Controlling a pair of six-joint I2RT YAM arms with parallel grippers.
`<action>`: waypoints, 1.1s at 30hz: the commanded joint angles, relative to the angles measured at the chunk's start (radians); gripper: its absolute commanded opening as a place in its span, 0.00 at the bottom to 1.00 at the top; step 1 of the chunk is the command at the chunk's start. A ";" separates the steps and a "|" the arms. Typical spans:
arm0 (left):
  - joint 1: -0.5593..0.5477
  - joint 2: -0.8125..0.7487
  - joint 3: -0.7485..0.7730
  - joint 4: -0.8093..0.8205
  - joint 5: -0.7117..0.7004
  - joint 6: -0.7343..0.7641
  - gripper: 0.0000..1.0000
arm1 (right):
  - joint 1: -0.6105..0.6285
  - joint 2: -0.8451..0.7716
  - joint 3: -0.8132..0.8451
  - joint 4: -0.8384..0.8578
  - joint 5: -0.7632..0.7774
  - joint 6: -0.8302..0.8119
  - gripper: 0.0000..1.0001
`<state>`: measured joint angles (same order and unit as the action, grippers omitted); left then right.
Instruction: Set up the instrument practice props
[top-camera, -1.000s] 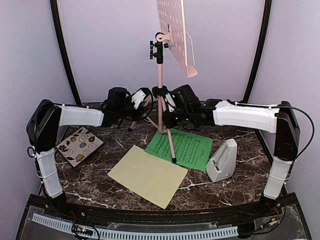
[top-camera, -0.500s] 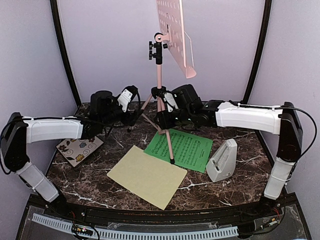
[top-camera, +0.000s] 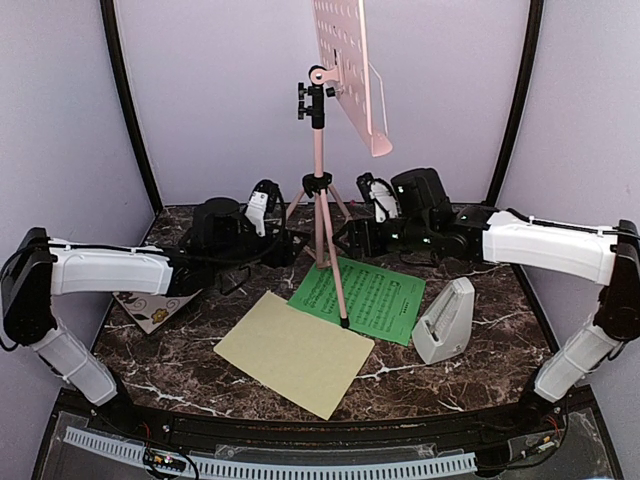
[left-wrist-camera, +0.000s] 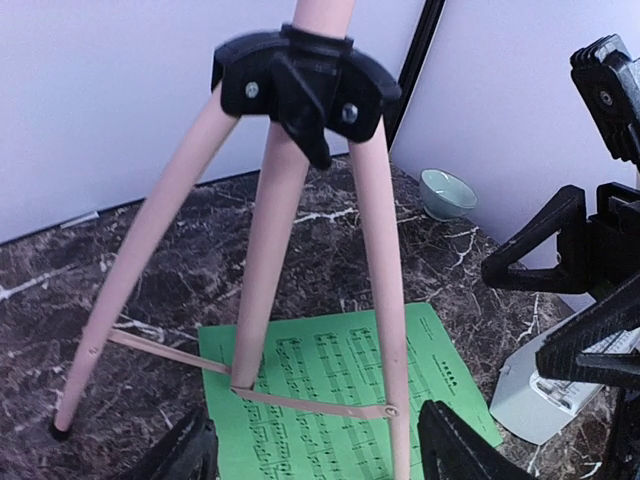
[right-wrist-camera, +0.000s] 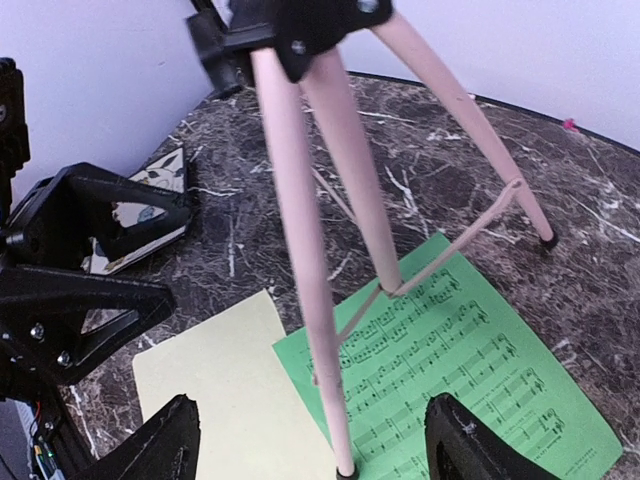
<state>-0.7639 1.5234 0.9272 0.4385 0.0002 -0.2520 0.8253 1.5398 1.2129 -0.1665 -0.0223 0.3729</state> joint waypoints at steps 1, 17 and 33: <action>-0.028 0.062 0.062 0.007 0.003 -0.134 0.72 | -0.030 0.005 -0.017 -0.079 0.056 0.033 0.76; -0.042 0.227 0.194 0.027 -0.019 -0.241 0.76 | -0.062 0.128 -0.040 -0.109 0.055 0.013 0.58; -0.041 0.266 0.211 0.041 0.000 -0.308 0.73 | -0.068 0.203 -0.054 -0.056 0.056 0.025 0.35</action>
<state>-0.8017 1.7779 1.1206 0.4503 -0.0078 -0.5259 0.7635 1.7142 1.1702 -0.2733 0.0231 0.3943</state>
